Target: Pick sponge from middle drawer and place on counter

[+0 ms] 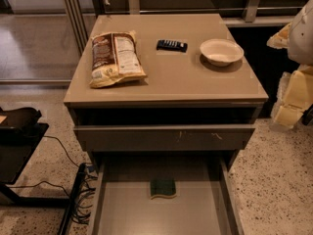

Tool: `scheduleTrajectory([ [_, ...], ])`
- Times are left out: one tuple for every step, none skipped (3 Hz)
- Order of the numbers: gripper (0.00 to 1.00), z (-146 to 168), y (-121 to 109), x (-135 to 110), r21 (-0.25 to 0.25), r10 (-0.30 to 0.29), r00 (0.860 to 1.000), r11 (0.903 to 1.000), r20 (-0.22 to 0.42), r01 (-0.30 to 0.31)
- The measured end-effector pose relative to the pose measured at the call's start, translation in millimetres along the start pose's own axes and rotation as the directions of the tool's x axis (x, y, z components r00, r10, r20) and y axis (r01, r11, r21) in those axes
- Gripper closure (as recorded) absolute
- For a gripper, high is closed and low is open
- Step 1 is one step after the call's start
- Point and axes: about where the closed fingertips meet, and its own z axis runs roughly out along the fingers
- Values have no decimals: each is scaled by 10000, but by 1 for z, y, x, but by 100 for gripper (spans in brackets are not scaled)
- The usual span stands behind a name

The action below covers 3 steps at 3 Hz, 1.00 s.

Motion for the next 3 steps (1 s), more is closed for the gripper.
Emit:
scheduleTrajectory([
  [0, 0, 0, 0, 0, 0, 10000, 10000, 1, 0],
  [0, 5, 2, -1, 52, -46, 9996, 10000, 290, 45],
  [0, 46, 10, 4, -301, -139, 9898, 9994, 1415, 183],
])
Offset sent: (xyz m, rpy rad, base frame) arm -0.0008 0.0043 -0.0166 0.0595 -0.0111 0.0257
